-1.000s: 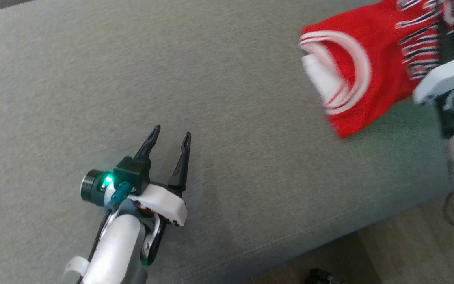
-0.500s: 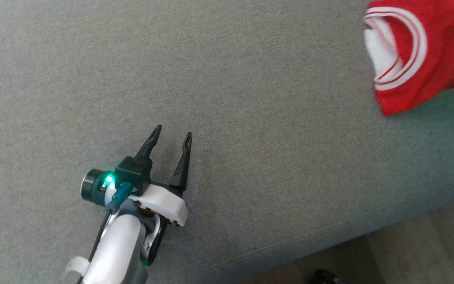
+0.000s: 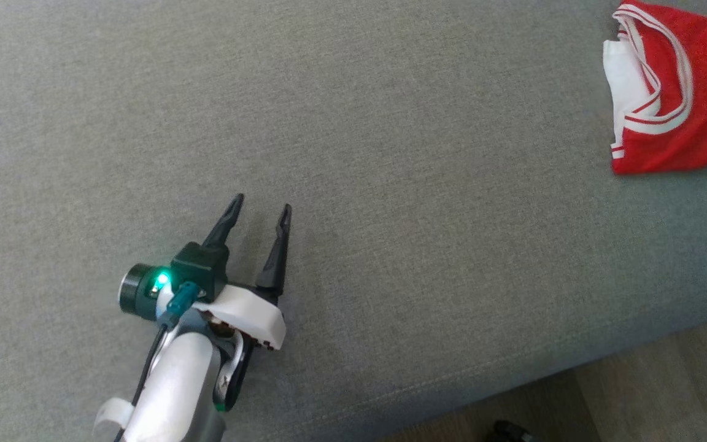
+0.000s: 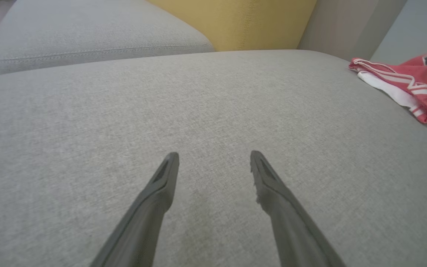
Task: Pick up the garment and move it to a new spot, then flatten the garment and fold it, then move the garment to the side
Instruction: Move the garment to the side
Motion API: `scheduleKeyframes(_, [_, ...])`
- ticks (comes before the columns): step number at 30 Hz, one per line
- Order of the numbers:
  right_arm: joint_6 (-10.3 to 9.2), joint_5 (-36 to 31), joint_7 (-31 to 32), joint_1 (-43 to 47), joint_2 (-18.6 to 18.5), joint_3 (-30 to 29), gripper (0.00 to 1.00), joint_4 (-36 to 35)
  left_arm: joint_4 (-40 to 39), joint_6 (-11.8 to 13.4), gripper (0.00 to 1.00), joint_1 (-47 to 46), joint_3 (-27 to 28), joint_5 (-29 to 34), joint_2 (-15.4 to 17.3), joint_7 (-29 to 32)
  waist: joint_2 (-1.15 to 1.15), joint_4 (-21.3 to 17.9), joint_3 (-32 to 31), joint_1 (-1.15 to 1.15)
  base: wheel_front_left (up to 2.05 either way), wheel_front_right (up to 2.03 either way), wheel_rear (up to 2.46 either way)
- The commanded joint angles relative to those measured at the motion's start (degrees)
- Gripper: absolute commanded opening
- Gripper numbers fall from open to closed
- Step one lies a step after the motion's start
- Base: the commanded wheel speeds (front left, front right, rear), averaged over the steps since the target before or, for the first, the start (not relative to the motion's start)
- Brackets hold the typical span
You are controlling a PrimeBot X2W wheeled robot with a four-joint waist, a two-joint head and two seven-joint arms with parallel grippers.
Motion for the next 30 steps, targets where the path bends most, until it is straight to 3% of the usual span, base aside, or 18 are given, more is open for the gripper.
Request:
scheduleKeyframes(1, [0.37,-0.7,-0.8,-2.7,0.3,0.9,1.0,-2.5,-1.4,0.3,1.0,-0.9,1.9,0.3,0.2,-0.5,0.0,0.1,-0.1,0.0,0.0,0.0,0.0])
scheduleKeyframes(10, [0.37,6.5,-1.2,0.9,8.8,10.3,1.0,-12.6,-2.4,2.3,1.0,0.3,3.9,-0.6,0.2,-0.5,0.0,2.1,-2.7,0.0,0.0,0.0,0.0])
scheduleKeyframes(18, [0.37,17.4,-1.2,12.6,11.7,21.4,1.0,-20.4,-3.2,5.3,1.0,1.5,7.3,-1.0,0.2,-0.5,0.0,6.9,-6.3,0.0,0.0,0.0,0.0])
scheduleKeyframes(30, [0.37,23.5,-1.2,27.0,14.0,23.3,1.0,-23.3,-3.3,7.0,1.0,4.7,12.9,-1.5,0.2,-0.5,0.0,12.8,-11.4,0.0,0.0,0.0,0.0])
